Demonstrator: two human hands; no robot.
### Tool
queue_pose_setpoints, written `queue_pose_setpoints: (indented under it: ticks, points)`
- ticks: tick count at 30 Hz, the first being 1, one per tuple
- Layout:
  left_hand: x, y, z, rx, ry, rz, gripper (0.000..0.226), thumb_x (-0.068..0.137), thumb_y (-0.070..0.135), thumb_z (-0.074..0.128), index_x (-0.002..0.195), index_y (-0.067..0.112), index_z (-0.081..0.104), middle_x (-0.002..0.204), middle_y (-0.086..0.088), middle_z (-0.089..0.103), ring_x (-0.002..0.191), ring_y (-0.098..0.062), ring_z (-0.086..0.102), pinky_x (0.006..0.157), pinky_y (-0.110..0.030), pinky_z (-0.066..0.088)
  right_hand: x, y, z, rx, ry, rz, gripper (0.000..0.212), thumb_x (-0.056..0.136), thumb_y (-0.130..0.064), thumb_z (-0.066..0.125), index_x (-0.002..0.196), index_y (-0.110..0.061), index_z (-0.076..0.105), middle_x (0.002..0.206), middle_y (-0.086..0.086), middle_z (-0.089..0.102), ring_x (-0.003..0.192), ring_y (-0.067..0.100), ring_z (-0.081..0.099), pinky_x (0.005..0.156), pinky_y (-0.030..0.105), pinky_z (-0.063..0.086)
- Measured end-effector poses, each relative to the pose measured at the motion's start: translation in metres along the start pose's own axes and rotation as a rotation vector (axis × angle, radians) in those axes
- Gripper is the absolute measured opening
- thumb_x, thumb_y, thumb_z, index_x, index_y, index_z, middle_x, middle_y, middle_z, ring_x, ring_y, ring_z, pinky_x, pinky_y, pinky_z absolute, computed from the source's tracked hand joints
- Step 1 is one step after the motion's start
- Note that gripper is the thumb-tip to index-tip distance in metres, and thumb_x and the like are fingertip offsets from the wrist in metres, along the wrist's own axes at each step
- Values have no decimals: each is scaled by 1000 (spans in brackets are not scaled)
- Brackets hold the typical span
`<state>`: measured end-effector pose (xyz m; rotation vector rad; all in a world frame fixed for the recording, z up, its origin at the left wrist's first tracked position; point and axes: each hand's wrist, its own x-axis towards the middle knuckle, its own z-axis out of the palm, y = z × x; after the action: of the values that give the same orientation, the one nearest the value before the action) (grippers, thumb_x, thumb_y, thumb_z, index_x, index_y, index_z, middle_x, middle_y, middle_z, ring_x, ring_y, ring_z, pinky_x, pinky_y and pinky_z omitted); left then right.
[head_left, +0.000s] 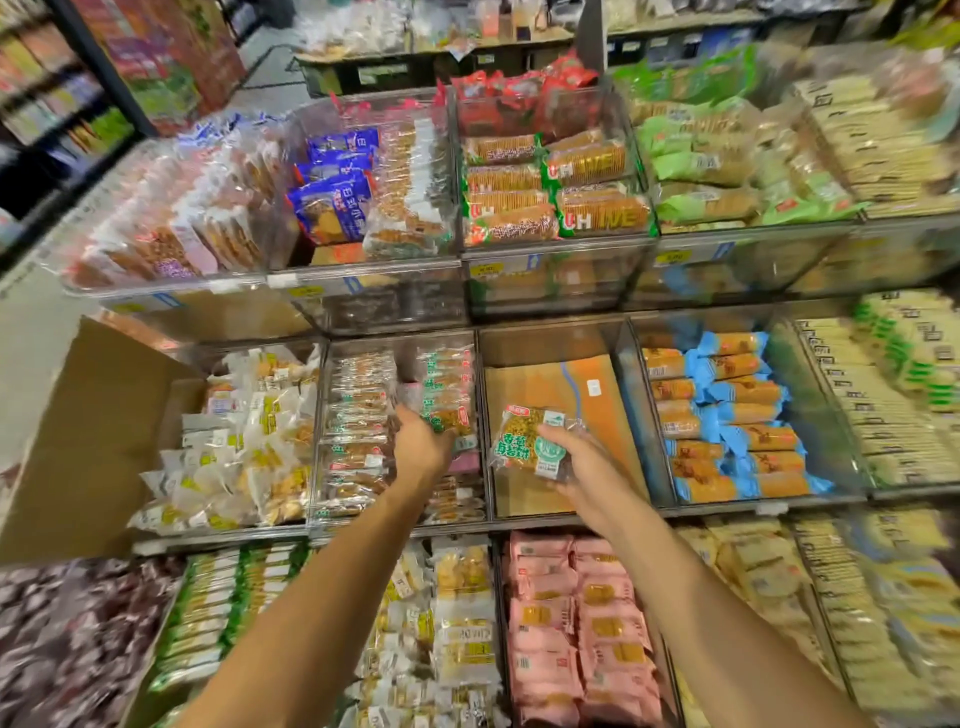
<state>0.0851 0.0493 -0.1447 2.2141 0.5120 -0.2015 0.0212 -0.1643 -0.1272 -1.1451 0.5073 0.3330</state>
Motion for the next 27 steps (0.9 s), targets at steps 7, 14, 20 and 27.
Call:
queue_pose_setpoints:
  ticks: [7, 14, 20, 27]
  points:
    - [8, 2, 4, -118, 1, -17, 63, 96, 12, 73, 143, 5, 31, 89, 2, 54, 92, -26, 67, 84, -37, 59, 11, -1, 13, -26, -12, 11, 43, 91, -26, 79, 128, -11, 63, 113, 11, 78, 112, 30, 72, 101, 46, 54]
    - [-2, 6, -16, -117, -43, 22, 80, 94, 4, 71, 153, 8, 16, 106, -1, 61, 85, -22, 70, 69, -33, 63, 23, 0, 23, -87, -17, 24, 46, 88, -31, 82, 126, -11, 66, 111, 8, 79, 111, 29, 74, 104, 50, 53]
    - [-39, 17, -42, -189, 50, 269, 39, 107, 29, 55, 142, 13, 53, 137, -4, 62, 117, -16, 63, 105, -41, 54, 26, 0, 25, -62, -38, 34, 52, 87, -34, 84, 129, -11, 65, 116, 9, 78, 114, 28, 72, 105, 47, 54]
    - [-61, 10, -52, -748, -410, -45, 36, 97, 9, 69, 132, 7, 63, 127, -21, 68, 104, -33, 75, 81, -38, 64, 20, -6, 31, -128, -182, 9, 36, 100, -26, 69, 130, -6, 65, 121, 13, 76, 117, 31, 71, 107, 50, 53]
